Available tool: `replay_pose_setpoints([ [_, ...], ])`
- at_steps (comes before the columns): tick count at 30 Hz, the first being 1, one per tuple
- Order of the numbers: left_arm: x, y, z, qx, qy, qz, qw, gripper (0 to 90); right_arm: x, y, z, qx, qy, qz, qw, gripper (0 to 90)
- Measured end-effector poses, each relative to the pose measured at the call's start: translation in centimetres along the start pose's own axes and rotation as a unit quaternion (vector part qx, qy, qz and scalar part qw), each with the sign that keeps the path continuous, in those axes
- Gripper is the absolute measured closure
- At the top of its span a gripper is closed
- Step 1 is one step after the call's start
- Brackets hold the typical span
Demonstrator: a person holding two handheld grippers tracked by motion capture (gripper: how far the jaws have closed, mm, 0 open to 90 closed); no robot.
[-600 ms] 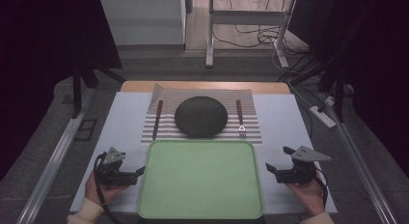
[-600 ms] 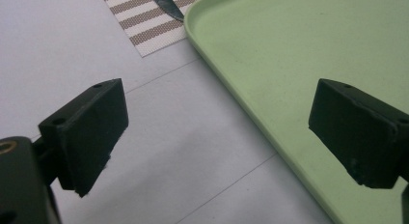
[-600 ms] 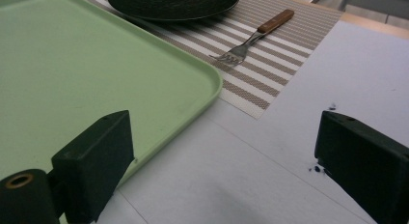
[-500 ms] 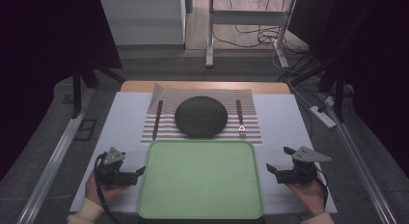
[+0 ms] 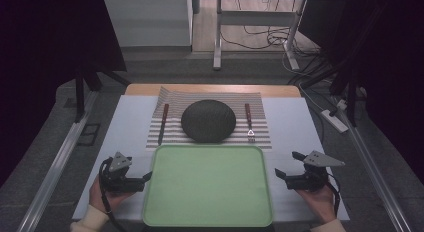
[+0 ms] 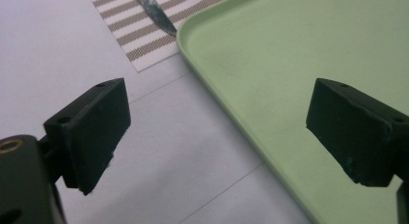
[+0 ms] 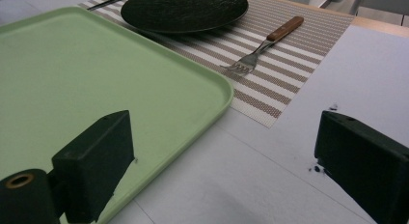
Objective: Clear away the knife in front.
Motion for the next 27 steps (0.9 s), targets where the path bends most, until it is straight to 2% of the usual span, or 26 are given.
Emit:
replay_pose_setpoints([
  [5,0.3,-0.1,-0.5,-0.007,-0.008,0.006,0.9999,8.8,0.0,0.3,0.2,0.009,-0.005,0.003,0.9999,6.8],
  [13,0.8,0.3,-1.4,-0.007,-0.008,0.015,0.9998,8.9,0.0,0.6,0.2,0.006,-0.003,0.002,1.0000,6.8],
  [22,1.5,0.3,-4.0,-0.019,0.001,0.018,0.9997,8.9,0.0,0.9,0.4,0.015,-0.015,0.007,0.9997,7.0],
  [27,1.8,0.6,-5.6,-0.024,0.012,0.025,0.9993,8.9,-0.1,1.2,0.4,0.014,-0.006,0.007,0.9999,7.0],
])
Point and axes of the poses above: each handheld gripper's, and its own axes: y roughly forward along the jaws, z roughly out of its underside, x roughly to its left, the point moved 8 cm from there along y, roughly forward along the jaws, and after that the axes turned 11 degrees about y, right-handed, at the moved point
